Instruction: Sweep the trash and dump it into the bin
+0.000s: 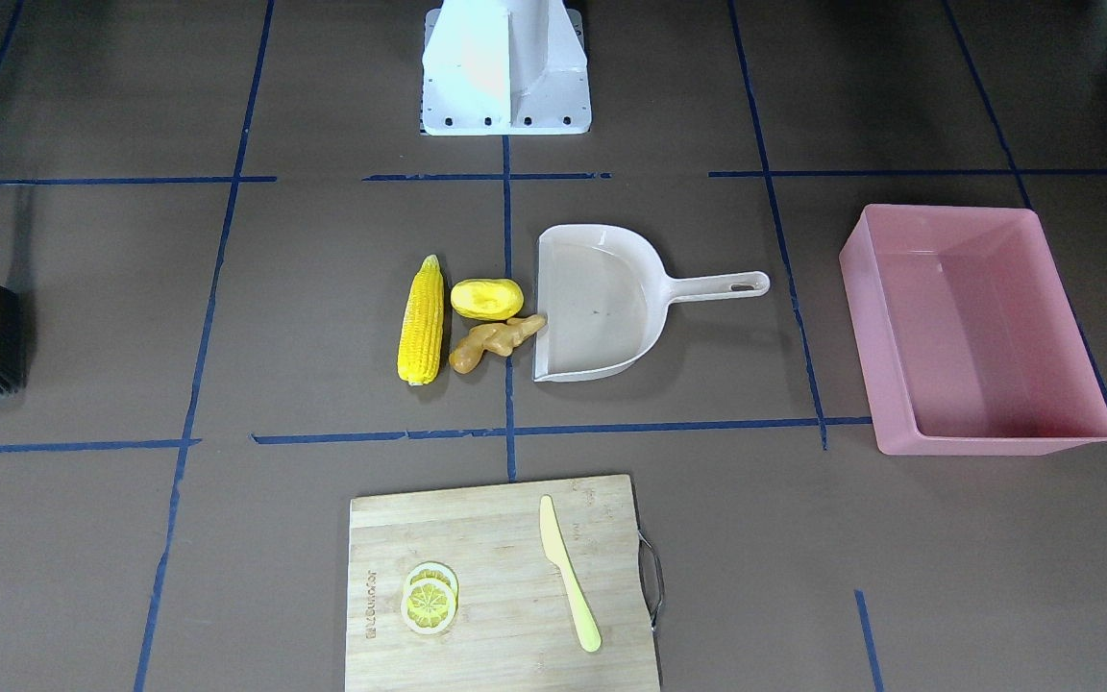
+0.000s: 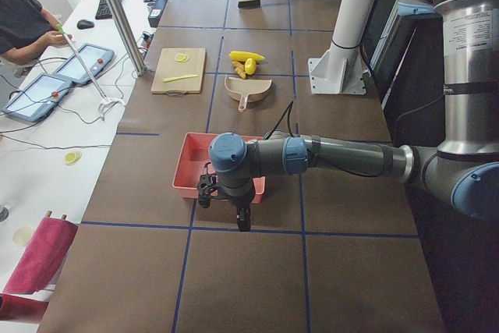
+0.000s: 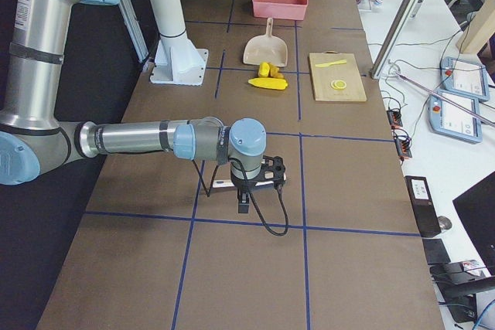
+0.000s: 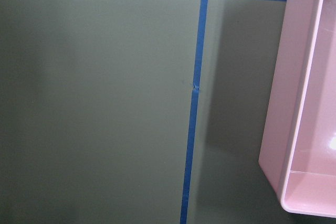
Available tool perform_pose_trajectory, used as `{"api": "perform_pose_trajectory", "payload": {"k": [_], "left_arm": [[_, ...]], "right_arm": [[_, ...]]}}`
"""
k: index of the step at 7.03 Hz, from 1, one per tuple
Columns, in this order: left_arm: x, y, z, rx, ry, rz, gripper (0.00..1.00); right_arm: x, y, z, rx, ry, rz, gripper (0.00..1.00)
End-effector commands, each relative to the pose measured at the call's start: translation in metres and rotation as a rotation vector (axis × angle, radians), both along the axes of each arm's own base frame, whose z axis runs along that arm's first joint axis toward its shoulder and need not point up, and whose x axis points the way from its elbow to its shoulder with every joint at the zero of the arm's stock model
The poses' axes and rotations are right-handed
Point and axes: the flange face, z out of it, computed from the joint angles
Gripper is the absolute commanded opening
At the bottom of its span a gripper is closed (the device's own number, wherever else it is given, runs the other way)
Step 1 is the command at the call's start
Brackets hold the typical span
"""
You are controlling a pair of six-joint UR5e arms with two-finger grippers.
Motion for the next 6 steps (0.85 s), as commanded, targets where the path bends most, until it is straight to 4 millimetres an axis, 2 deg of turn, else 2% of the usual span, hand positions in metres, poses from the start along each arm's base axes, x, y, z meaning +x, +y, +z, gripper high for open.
{"api": "perform_pose_trajectory", "payload": {"k": [1, 2, 3, 4, 5, 6], "left_arm": [[0.001, -0.001, -0.009, 0.023, 0.007, 0.001, 1.0], [0.002, -0.003, -0.018, 0.049, 0.007, 0.004, 1.0], [0.004, -0.005, -0.036, 0.101, 0.009, 0.008, 1.0], [0.017, -0.006, -0.06, 0.152, 0.014, 0.038, 1.0], [0.059, -0.007, -0.093, 0.212, 0.026, 0.131, 1.0], [0.104, -0.006, -0.123, 0.273, 0.046, 0.233, 1.0]], "right_arm": [[0.0, 0.0, -0.001, 0.002, 0.0, -0.001, 1.0], [0.0, -0.001, -0.002, 0.004, 0.0, 0.0, 1.0], [-0.001, -0.001, -0.007, 0.011, -0.002, 0.002, 1.0], [-0.012, -0.003, -0.011, 0.02, -0.007, -0.028, 1.0], [-0.028, -0.005, -0.016, 0.032, -0.007, -0.069, 1.0], [-0.036, -0.005, -0.02, 0.037, -0.008, -0.086, 0.99]]}}
